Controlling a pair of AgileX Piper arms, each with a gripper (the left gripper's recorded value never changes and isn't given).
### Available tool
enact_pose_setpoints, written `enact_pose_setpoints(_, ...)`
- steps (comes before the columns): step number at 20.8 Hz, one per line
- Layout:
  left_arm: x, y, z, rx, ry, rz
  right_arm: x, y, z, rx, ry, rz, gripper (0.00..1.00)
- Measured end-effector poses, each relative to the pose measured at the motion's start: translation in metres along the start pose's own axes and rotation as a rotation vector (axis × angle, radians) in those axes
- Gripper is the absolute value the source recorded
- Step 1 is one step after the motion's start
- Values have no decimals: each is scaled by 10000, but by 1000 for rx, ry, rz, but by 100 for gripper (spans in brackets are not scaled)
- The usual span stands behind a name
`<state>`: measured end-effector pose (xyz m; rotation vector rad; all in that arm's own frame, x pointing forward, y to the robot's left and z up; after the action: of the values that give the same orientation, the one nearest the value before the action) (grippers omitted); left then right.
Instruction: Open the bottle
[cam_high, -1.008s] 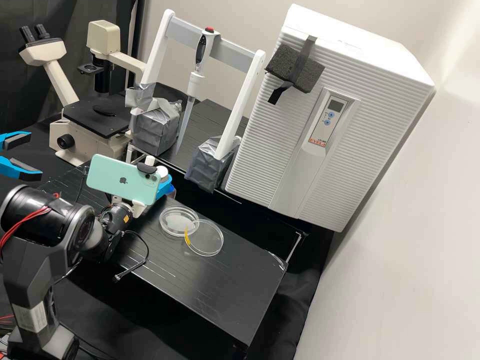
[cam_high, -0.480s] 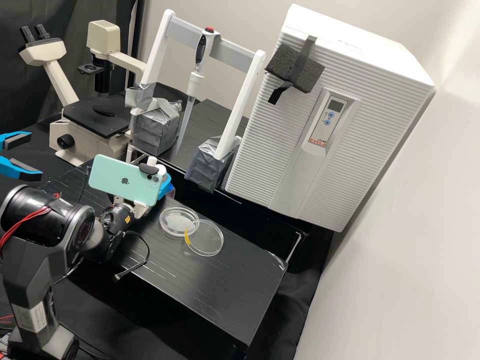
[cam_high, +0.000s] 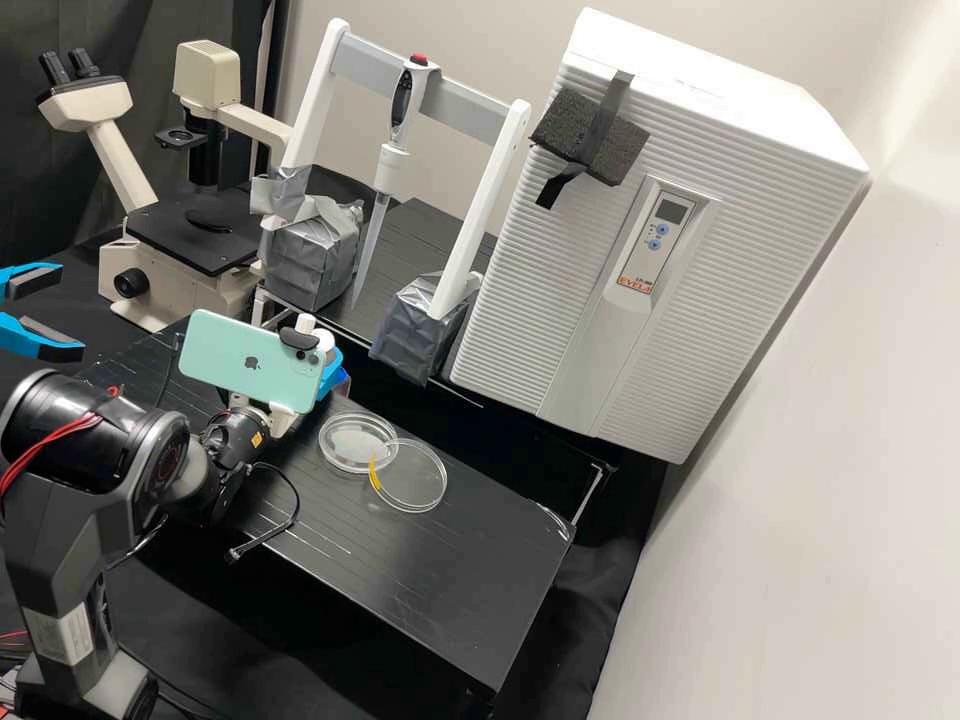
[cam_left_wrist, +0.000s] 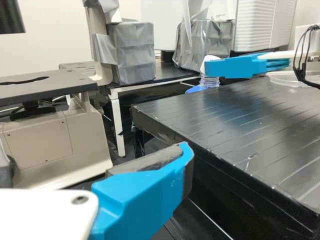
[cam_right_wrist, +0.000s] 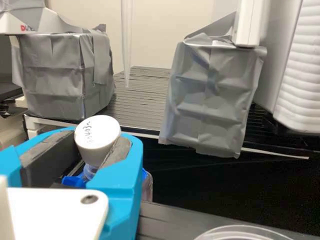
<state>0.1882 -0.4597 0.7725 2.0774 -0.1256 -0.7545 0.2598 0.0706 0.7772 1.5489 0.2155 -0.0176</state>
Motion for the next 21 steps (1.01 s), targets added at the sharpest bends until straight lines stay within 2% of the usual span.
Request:
enact_pose_setpoints(6,5,6,-2,-4,8,7,-16,27,-11,1,4,10,0)
enact_pose_setpoints(15,12,5,10,-6,4,8,-108,199,-101,-1,55,83,0)
enact_pose_setpoints(17,15,6,14,-7,3,9,-155,226,-114,-7,65,91,0)
enact_pose_setpoints(21,19,9,14,-12,8,14,-314,257,-134,2,79,108,0)
